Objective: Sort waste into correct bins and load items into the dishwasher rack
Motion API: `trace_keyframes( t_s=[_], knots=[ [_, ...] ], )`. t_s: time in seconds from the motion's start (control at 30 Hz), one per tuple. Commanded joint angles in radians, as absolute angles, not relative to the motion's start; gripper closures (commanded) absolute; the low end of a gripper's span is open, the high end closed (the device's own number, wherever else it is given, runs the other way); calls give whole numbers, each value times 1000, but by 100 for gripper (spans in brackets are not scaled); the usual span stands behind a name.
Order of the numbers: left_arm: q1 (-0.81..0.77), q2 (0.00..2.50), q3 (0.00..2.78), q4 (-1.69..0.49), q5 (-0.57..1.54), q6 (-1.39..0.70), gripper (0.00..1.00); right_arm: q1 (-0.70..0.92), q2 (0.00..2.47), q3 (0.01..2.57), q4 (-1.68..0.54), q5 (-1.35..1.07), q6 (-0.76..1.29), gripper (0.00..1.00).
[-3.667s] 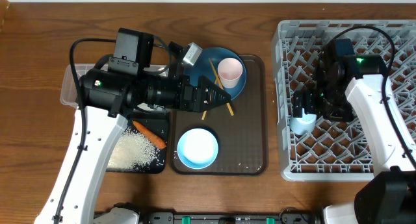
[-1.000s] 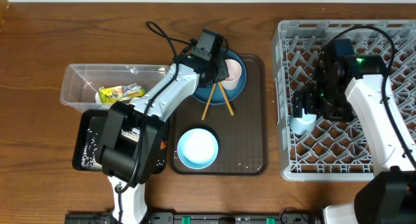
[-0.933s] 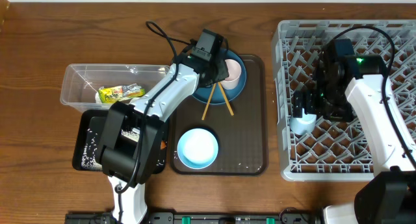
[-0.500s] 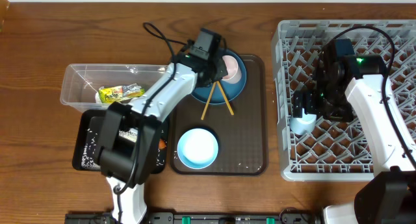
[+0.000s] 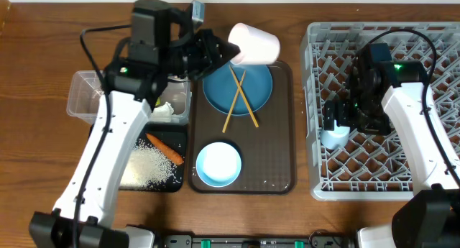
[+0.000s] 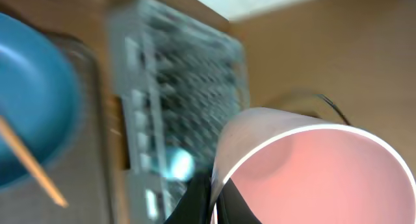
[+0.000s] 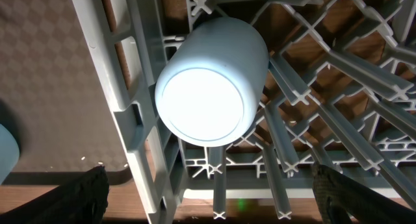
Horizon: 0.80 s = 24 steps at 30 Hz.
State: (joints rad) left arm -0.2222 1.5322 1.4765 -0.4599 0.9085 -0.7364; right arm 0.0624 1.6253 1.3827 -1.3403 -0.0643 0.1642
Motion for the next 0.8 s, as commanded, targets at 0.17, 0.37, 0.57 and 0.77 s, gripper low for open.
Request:
trace_keyframes(
  t_s=[0.17,0.37,0.57,0.77],
  knots=[
    [-202,1538,1477,-463,1352,-738,94,80,1624,1378,-1146,-48,171,1],
    [-201,1538,1477,-463,1381,-727,94,78,1621,1380,-1185,-298,193,1],
    [-201,1538,1477,-463,1381,-726,94,27,1614,1382,-1180,-891,-165,1],
    [-201,1537,1477,-474,1382,-692,94,-136,1614,1382,-1224,-1391,-329,1]
  ],
)
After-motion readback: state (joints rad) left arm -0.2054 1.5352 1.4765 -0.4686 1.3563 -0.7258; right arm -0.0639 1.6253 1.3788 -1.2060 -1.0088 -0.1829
